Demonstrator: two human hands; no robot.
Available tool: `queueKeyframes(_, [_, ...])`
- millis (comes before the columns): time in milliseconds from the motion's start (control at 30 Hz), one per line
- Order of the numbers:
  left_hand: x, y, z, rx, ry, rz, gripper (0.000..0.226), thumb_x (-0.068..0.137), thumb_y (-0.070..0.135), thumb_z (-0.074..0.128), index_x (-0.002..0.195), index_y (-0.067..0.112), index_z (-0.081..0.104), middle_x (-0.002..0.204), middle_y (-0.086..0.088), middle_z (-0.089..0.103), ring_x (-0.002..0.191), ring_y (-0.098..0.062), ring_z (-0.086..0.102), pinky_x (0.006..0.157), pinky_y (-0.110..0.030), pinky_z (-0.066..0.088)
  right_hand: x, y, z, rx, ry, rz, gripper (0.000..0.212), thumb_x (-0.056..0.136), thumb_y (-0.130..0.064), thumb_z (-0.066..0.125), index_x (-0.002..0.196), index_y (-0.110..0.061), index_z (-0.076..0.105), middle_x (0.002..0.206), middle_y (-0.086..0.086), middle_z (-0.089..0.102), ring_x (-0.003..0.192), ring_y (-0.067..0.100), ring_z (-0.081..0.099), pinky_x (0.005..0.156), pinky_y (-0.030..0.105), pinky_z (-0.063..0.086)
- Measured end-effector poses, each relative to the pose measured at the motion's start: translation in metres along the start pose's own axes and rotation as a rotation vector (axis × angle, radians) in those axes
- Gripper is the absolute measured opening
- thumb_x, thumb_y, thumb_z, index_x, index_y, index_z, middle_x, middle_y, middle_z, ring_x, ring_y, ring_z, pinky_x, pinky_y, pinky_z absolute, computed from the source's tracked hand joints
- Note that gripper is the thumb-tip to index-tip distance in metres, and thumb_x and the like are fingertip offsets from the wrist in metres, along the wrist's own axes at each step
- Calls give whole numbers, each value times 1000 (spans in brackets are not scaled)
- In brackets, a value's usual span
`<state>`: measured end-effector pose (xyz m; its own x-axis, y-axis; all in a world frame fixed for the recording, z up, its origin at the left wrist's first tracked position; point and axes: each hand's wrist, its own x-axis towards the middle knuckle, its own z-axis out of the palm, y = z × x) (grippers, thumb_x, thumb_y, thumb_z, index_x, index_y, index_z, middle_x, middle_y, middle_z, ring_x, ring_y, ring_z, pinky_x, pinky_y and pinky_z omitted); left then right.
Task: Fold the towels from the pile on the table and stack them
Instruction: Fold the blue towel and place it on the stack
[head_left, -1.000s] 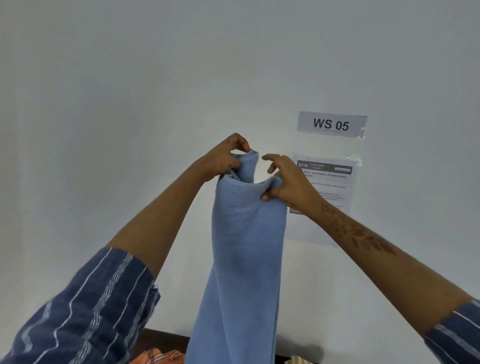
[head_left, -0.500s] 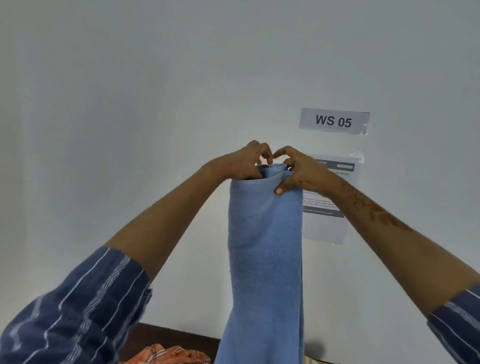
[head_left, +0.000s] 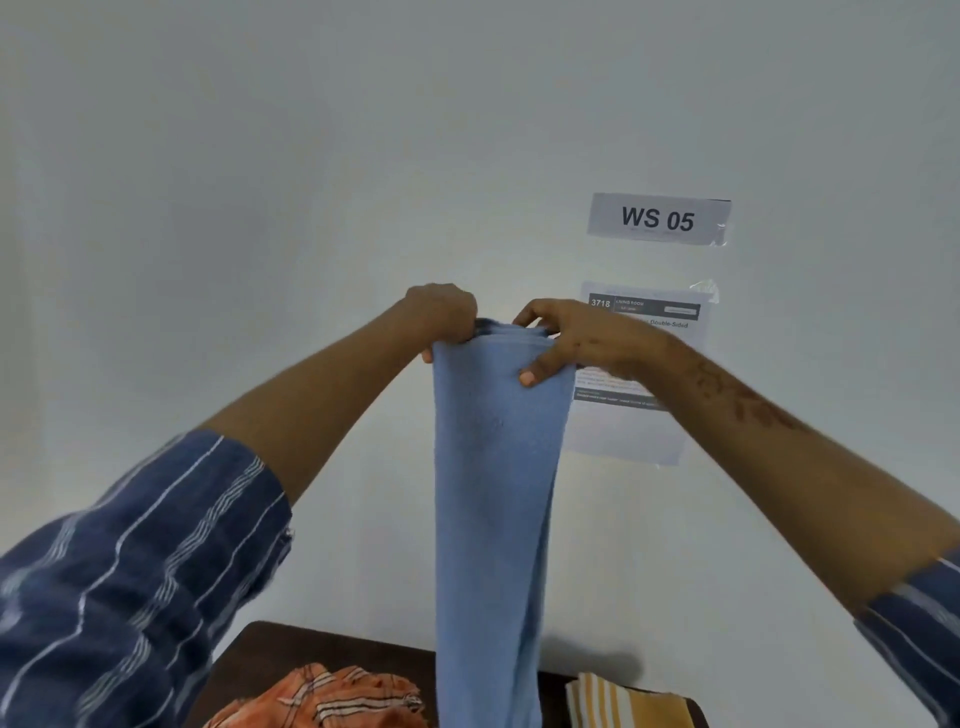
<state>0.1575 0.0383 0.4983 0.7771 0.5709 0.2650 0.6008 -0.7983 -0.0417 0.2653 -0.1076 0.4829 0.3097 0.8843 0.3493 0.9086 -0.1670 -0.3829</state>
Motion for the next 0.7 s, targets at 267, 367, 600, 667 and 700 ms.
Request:
queueKeyframes(267, [11, 21, 12, 144, 316, 150, 29, 93, 11, 41, 121, 8, 48, 113, -16, 59, 93, -33, 60, 73, -36, 43, -5, -3, -7, -259, -10, 197, 49, 69, -24, 82, 107, -1, 61, 99, 15, 61, 81, 25, 58, 68, 33, 51])
queueKeyframes(367, [19, 24, 13, 113, 321, 161, 33, 91, 11, 49, 123, 7, 46, 116, -16, 56, 103, -34, 56, 75, -36, 40, -3, -5, -9, -299, 15, 197, 43, 71, -33, 78, 98, -2, 65, 86, 12, 63, 70, 23, 56, 57, 26, 43])
queueKeyframes(600, [36, 10, 24, -879, 374, 92, 25, 83, -6, 44, 93, 9, 61, 99, -14, 62, 71, -24, 58, 43, -17, 49, -9, -7, -14, 320, 13, 199, 28, 75, -13, 75, 97, 1, 64, 81, 12, 64, 69, 22, 64, 57, 28, 58])
queueKeyframes(667, [34, 13, 31, -1208, 394, 106, 17, 90, 1, 46, 102, 9, 56, 107, -17, 58, 75, -25, 60, 65, -27, 56, -1, -4, -16, 434, 155, 294, 17, 79, -8, 71, 84, 2, 59, 73, 14, 59, 62, 23, 60, 55, 31, 57])
queueKeyframes(700, [27, 16, 35, -1404, 366, 119, 16, 95, 9, 47, 111, 9, 50, 114, -15, 53, 81, -25, 61, 75, -33, 55, 3, -1, -16, 496, 224, 341, 15, 82, -7, 67, 78, 0, 56, 71, 14, 57, 60, 22, 58, 52, 29, 56])
